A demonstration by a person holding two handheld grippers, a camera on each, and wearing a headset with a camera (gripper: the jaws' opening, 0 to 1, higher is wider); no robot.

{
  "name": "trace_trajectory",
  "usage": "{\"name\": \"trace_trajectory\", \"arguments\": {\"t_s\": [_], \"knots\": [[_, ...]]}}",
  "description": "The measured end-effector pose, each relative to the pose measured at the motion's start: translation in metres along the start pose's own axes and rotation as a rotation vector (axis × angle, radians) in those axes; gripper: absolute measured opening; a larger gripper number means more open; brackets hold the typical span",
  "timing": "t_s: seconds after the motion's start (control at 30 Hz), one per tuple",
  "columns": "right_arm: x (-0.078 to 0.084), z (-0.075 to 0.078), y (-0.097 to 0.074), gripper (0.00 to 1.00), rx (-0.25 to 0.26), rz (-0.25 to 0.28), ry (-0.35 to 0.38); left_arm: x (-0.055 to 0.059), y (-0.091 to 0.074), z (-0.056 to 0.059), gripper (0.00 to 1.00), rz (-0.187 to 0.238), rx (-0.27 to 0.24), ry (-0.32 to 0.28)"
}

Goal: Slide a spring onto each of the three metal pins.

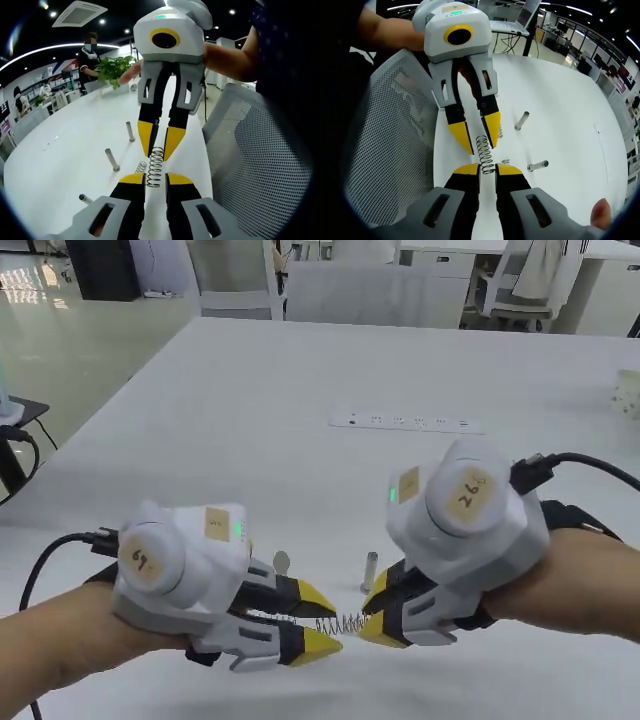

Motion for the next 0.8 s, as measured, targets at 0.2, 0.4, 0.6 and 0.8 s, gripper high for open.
{"name": "trace_trajectory", "arguments": {"t_s": [0.2, 0.4, 0.6, 0.8], "knots": [[0.000, -0.001, 0.000, 0.09, -0.003, -0.003, 0.003, 0.001, 0.001, 0.000, 0.04, -0.007, 0.000, 0.017], [-0.002, -0.002, -0.002, 0.09, -0.002, 0.002, 0.007, 0.003, 0.001, 0.001, 0.03, -0.014, 0.003, 0.020], [-0.008, -0.005, -0.005, 0.09, -0.002, 0.008, 0.005, 0.004, 0.002, 0.002, 0.03, -0.021, 0.008, 0.023], [-0.017, -0.008, -0.007, 0.08, -0.005, 0.021, -0.010, 0.005, 0.002, 0.002, 0.03, -0.022, 0.011, 0.020]]}}
Point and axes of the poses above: the centre of the closed fingertips' face, and the gripper's own axes: y roughly forward along the fingers, z roughly to its right, x roughly out of its underside, the point moved 4 cm from there along -y, roughly backward along the fingers, and after that the axes turned 13 degrees about z, right-handed, at the moved point
